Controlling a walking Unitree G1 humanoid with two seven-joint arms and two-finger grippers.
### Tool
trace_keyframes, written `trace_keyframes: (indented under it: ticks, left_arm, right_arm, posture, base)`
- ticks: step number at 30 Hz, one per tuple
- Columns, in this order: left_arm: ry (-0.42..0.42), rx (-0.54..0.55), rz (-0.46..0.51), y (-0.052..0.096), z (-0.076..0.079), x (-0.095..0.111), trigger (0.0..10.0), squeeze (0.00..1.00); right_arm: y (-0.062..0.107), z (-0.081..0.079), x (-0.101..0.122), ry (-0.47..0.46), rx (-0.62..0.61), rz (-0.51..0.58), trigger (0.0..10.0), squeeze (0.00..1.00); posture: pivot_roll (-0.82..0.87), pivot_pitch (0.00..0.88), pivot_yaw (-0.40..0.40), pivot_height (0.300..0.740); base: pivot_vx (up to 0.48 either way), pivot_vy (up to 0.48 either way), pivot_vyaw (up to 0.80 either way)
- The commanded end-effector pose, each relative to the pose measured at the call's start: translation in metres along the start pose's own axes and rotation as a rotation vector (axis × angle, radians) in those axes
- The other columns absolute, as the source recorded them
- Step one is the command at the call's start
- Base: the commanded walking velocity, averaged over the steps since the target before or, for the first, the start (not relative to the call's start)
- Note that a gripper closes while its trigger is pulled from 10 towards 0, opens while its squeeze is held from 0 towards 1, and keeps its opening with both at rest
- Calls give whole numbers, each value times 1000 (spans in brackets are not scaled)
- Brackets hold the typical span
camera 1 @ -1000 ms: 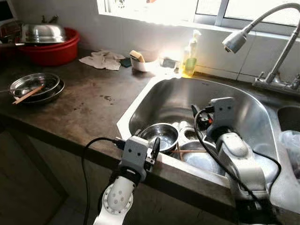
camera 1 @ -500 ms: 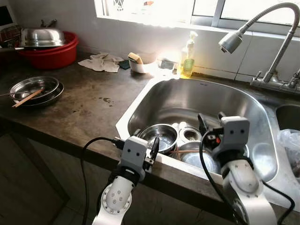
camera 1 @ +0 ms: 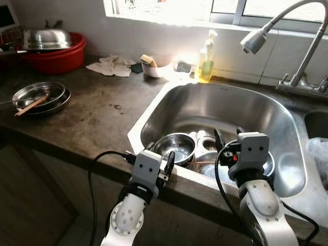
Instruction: Kitchen organization
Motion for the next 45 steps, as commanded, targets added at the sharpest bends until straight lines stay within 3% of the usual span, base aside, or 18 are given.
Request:
trace_keyframes:
  ticks: [1,32,45]
  left_arm:
    - [-1,-15,-7,0,3,-2,10000,0]
    - [0,-16,0,-1,3,0,10000,0]
    - [-1,-18,-4,-1,4,-2,10000,0]
  right_arm:
    - [-1,3,8,2,-20,29,10000,0]
    - [-3,-4,15,-34,36,56,10000,0]
    - [-3,-6,11,-3,50,44,10000,0]
  posture:
    - [169,14,-35,740]
    - [169,13,-32,740]
    - [169,2,-39,740]
  base:
    - [-244,0,0]
    - [-255,0,0]
    - [-274,0,62]
Point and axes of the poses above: a point about 5 cm out from each wrist's last joint towards the gripper, its own y axis pointing back from the gripper into the wrist, its own x axis along the axis of the wrist's last joint, z = x × y, the point moved 3 cm from there along -y, pointing out of the wrist towards the gripper, and after that the axes turned 8 degrees about y, right-handed, at the moved point
